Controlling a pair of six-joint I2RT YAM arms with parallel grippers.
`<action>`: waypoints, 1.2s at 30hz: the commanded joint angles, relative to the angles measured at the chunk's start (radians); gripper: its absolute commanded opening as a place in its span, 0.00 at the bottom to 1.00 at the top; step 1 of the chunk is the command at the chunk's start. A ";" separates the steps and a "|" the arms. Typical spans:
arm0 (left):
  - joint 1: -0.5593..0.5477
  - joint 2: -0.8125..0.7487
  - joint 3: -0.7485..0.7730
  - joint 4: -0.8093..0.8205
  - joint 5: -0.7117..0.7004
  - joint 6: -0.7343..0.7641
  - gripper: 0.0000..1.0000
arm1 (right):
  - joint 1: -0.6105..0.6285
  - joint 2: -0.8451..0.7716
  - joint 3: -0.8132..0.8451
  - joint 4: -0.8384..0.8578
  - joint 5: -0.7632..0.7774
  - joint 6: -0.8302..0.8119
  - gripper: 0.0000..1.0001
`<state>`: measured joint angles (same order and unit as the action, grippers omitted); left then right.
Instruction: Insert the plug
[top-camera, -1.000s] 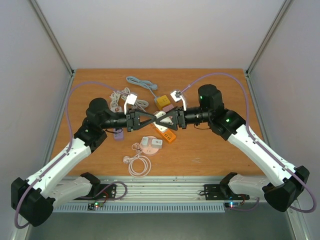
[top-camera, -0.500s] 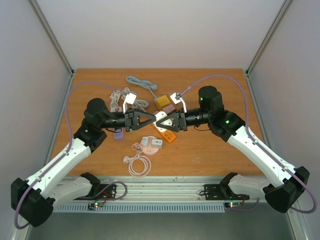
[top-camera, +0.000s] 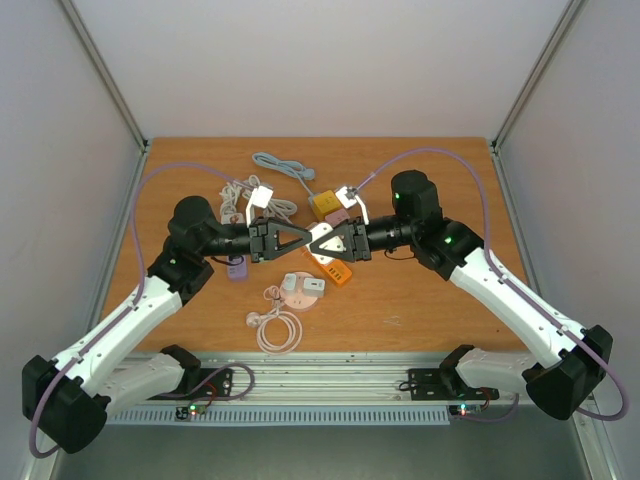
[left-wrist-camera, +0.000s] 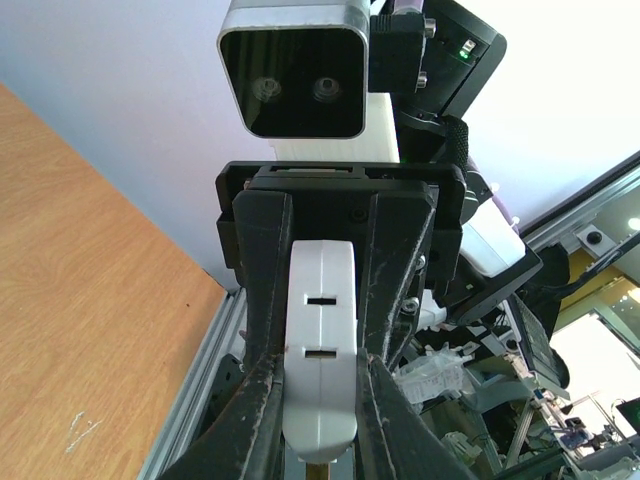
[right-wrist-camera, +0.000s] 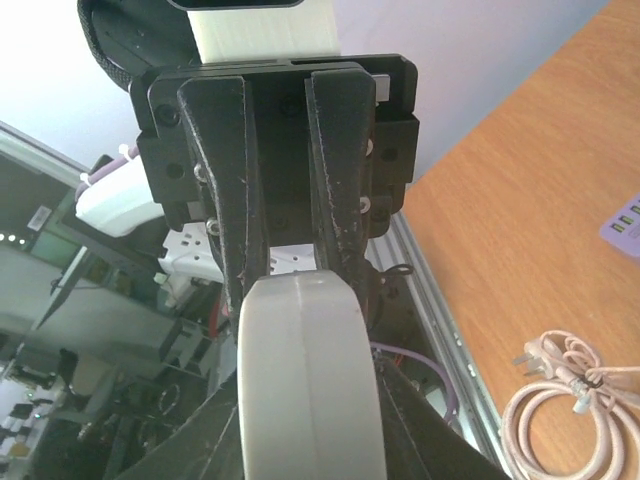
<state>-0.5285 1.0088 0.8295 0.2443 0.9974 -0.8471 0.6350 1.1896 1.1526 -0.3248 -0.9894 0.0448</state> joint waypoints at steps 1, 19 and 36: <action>-0.001 -0.003 0.017 0.086 0.019 -0.007 0.00 | 0.002 0.015 0.000 0.008 -0.018 -0.001 0.26; -0.001 -0.074 0.126 -0.449 -0.332 0.226 0.60 | -0.001 0.046 0.033 -0.061 0.084 -0.060 0.01; -0.001 -0.334 0.204 -0.997 -1.079 0.491 0.83 | -0.035 0.553 0.453 -0.435 0.907 -0.398 0.01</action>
<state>-0.5289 0.7090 1.0370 -0.6857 0.0498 -0.4446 0.6125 1.6299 1.4982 -0.6945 -0.3290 -0.2508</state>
